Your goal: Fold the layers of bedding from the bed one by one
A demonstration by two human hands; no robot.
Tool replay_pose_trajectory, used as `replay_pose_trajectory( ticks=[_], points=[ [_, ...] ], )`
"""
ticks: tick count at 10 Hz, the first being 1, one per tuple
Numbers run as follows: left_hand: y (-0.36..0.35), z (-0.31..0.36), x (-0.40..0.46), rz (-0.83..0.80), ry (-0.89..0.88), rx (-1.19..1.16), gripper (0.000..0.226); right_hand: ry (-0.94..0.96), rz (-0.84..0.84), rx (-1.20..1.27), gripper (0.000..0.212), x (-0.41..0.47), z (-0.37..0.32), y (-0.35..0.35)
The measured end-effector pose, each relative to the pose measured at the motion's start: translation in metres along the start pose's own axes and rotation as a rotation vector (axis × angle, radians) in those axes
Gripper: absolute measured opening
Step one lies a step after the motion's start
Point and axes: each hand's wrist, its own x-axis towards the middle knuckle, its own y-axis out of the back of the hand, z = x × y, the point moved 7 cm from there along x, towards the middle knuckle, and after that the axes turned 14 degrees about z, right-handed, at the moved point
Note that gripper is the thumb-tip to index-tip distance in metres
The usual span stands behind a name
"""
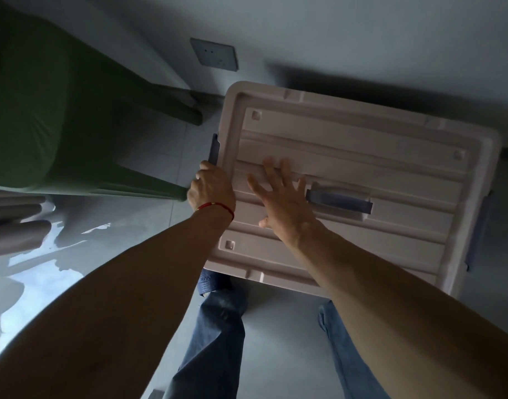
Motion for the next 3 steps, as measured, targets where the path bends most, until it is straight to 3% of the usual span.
replay_pose_trajectory(
  ticks=[1,2,3],
  points=[
    [-0.002,-0.002,-0.008,-0.013,0.062,-0.067,0.036,0.007,0.000,0.028,0.111,-0.003,0.001,-0.001],
    [-0.005,-0.011,-0.020,-0.108,0.082,-0.158,0.056,-0.022,-0.081,0.100,0.098,0.001,0.004,0.014],
    [0.022,-0.021,-0.046,-0.128,-0.025,-0.274,0.062,-0.060,-0.106,0.263,0.070,-0.008,0.012,0.047]
  ],
)
